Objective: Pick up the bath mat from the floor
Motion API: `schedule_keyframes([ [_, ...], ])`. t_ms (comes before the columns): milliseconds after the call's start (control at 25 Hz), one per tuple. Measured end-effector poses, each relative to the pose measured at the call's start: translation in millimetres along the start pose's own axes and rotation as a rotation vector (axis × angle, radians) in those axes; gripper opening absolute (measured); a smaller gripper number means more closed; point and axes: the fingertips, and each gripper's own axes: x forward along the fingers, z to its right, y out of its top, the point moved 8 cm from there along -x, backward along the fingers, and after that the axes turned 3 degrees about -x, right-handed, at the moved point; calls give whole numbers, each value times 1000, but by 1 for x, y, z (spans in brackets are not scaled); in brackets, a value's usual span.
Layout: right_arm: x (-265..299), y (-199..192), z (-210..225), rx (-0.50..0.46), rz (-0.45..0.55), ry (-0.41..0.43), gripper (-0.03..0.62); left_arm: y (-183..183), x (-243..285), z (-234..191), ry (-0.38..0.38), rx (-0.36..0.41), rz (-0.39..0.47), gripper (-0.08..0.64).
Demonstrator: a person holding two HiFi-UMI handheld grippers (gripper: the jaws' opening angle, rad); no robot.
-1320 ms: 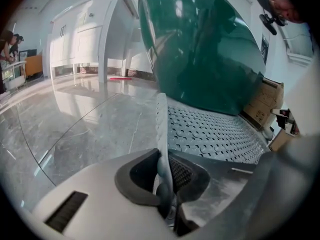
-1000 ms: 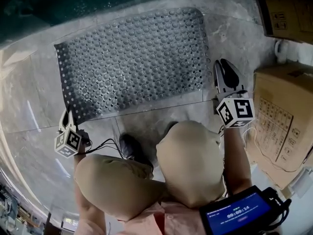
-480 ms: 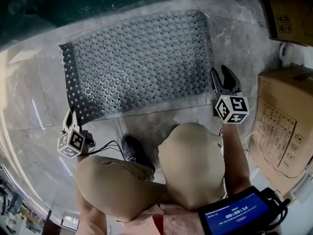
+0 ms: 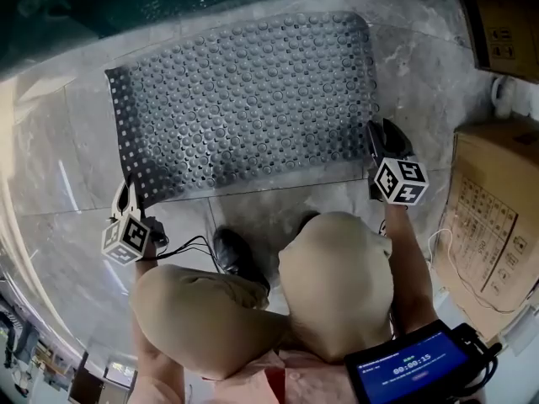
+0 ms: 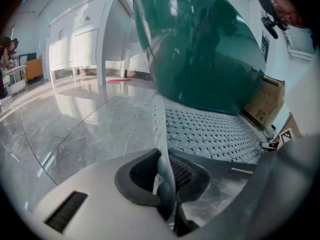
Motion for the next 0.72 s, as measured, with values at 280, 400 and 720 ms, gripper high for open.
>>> schedule_keyframes([
  [280,9,-4,-5,8,-25,35,154,-4,2,1,-1,0,-10,36],
  [400,6,0,-4,21,-10,21,79,-2,0,1,0,-1,-3,35],
  [720,-2,6,-7,3,-7,-15,37,-5,3,6,-15,-6,-1,36],
])
